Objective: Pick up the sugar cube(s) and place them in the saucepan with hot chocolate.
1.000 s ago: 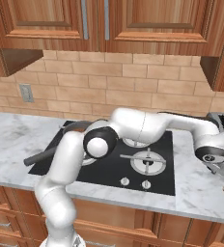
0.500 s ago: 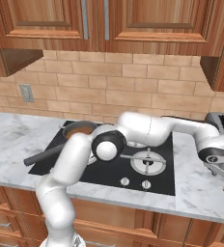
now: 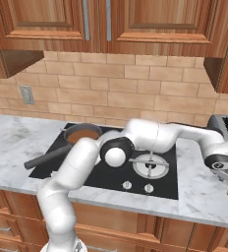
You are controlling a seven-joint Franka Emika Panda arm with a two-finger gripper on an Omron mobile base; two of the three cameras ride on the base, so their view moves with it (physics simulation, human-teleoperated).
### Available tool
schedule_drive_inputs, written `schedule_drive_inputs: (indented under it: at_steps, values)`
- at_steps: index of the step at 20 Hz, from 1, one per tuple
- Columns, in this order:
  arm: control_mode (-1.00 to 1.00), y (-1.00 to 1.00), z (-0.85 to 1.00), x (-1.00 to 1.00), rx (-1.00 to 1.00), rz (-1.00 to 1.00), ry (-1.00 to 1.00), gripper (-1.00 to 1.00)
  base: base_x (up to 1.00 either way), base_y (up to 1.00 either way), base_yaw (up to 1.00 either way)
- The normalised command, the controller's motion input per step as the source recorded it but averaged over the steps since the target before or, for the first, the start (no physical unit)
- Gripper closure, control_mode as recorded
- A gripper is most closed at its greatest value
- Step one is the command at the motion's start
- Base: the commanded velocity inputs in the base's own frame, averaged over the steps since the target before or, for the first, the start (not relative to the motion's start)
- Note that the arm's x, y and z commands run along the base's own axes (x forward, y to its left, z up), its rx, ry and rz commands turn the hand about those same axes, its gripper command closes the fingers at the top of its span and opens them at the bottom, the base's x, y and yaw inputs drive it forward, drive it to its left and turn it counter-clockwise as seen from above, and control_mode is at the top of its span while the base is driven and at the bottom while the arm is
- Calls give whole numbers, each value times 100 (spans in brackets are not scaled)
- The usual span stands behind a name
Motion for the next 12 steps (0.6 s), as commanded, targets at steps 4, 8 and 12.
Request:
schedule_drive_inputs:
  at_steps: [4,8,12]
  values:
    - [-100,-7,-8,8,-2,0,0,-100,0,0,0]
    - [-100,0,-17,2,0,0,0,-100,0,0,0]
    - [-100,0,-25,0,0,0,0,-100,0,0,0]
